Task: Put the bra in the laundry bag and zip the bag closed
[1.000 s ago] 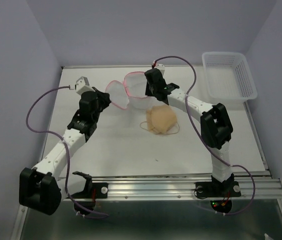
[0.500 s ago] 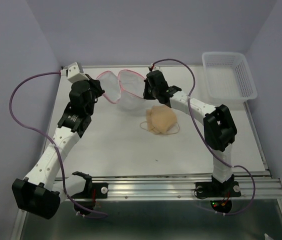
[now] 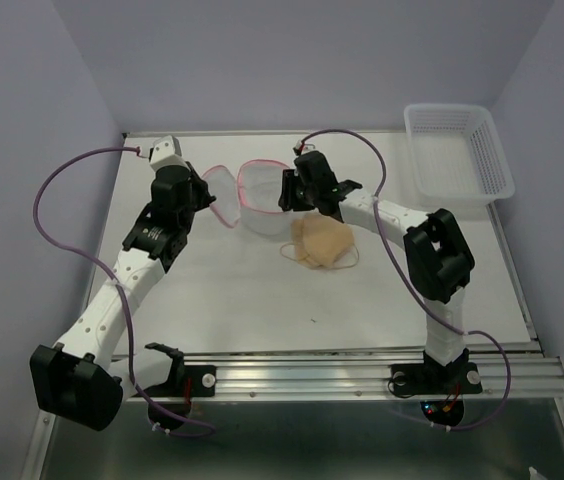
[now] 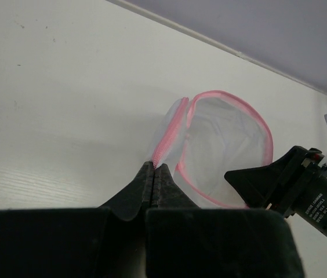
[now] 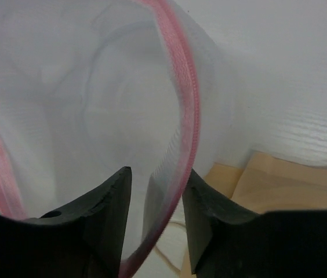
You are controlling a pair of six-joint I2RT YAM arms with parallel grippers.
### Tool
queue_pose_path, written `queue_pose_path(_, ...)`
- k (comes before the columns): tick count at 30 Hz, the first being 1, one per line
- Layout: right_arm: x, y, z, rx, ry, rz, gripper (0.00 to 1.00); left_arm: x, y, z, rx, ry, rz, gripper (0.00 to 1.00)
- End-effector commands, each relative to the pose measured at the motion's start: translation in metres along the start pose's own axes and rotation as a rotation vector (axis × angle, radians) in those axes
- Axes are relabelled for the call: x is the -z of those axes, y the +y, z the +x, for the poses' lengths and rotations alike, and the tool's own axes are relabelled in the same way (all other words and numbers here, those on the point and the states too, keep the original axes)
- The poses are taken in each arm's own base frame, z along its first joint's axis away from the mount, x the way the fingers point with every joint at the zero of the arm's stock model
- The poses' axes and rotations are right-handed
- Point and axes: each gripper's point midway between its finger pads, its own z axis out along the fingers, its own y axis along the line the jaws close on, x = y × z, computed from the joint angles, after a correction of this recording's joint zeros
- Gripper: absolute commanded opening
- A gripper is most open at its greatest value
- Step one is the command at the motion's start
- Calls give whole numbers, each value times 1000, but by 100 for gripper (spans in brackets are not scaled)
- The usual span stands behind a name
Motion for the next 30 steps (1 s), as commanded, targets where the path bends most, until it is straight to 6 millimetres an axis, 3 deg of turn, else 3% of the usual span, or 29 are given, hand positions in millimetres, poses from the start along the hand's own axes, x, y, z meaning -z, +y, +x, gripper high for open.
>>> queue_pose_path(1,23,15,-23,48,-66,-84,58,8,-15,-23,-75,-90,97,0)
queue_pose_path(3,35,14,-22,70,-70,-93,80,8,-26,-31,-110,-124,150,0)
queue_pose_path(6,57,23,-29,88,-102,-147,97,5,-24,-31,-118,-120,137,0)
queue_pose_path(12,88,26,-28,72,-124,-213,100,-2,-27,-24,-113,-78,137,0)
queue_pose_path(13,97,23,-35,53,-142,-215,100,-2,-28,-25,-113,-78,137,0)
queue_pose_path(18,114,-19,-34,-37,-168,-154,100,-4,-29,-26,-93,-71,128,0)
queue_pose_path(19,116,-40,-39,-77,-179,-126,100,-4,-30,-27,-91,-72,129,0)
queue_pose_path(20,125,-47,-42,-99,-192,-139,100,-4,-30,-28,-90,-74,130,0)
queue_pose_path(21,127,-55,-37,-134,-175,-152,100,-6,-29,-27,-92,-71,125,0)
queue_pose_path(22,126,-88,-24,-215,-156,-104,100,-6,-30,-29,-93,-75,123,0)
queue_pose_path(24,134,-107,-20,-268,-162,-119,100,-7,-31,-29,-100,-73,129,0)
queue_pose_path(25,133,-119,-4,-302,-136,-116,100,-7,-31,-29,-100,-73,129,0)
queue_pose_path(30,140,-145,20,-375,-116,-204,100,-6,-32,-27,-107,-69,135,0)
